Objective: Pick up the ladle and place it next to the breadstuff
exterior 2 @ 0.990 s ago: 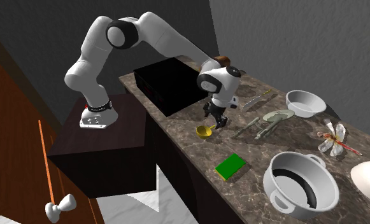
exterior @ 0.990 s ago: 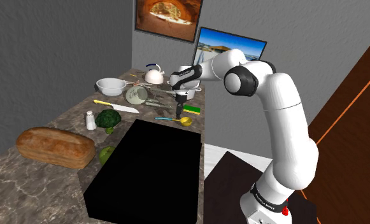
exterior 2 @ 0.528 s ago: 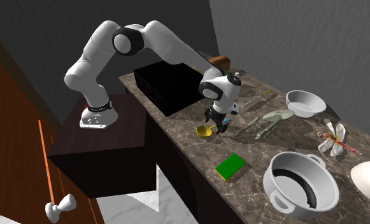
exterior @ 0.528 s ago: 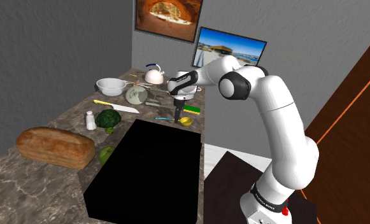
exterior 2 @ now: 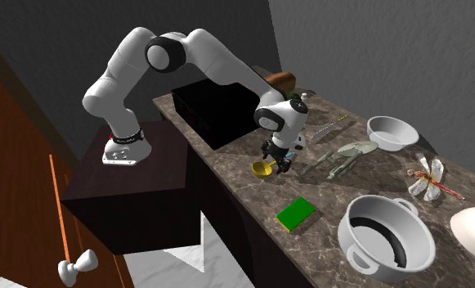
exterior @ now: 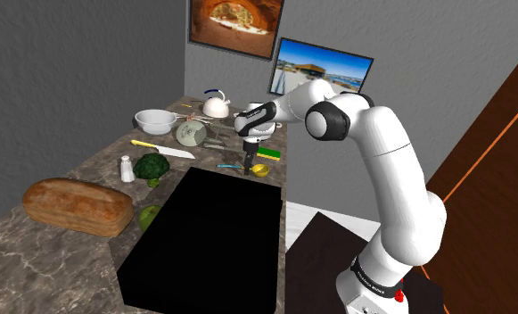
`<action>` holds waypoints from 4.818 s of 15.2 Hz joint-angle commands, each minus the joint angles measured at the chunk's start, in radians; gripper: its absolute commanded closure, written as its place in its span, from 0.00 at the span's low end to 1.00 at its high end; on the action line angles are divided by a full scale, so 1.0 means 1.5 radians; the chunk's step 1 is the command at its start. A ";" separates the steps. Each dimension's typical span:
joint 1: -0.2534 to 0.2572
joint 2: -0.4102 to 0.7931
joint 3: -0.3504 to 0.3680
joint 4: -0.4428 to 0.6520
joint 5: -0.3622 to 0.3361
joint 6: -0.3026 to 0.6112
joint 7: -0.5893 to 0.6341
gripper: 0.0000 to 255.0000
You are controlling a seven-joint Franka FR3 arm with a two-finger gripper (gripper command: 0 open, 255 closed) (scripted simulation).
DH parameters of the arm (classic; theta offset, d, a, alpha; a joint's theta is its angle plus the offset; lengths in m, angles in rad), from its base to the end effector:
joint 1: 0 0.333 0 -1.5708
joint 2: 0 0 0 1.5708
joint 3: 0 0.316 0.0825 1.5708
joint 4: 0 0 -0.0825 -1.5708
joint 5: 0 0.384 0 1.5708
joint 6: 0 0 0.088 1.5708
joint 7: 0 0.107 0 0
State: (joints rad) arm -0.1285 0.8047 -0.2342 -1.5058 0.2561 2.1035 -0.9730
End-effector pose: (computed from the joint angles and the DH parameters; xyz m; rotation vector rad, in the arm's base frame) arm 0.6583 -0.2121 0.1827 -2.9001 -0.7619 0.1804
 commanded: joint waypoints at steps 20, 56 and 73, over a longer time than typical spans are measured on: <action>0.006 -0.051 -0.009 -0.002 -0.012 -0.049 0.007 1.00; 0.083 -0.243 -0.013 -0.030 -0.054 -0.201 0.106 1.00; 0.252 -0.344 0.066 -0.176 -0.059 -0.127 0.339 1.00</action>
State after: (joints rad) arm 0.2361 0.2914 -0.1421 -1.7653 0.1668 1.9079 -0.4850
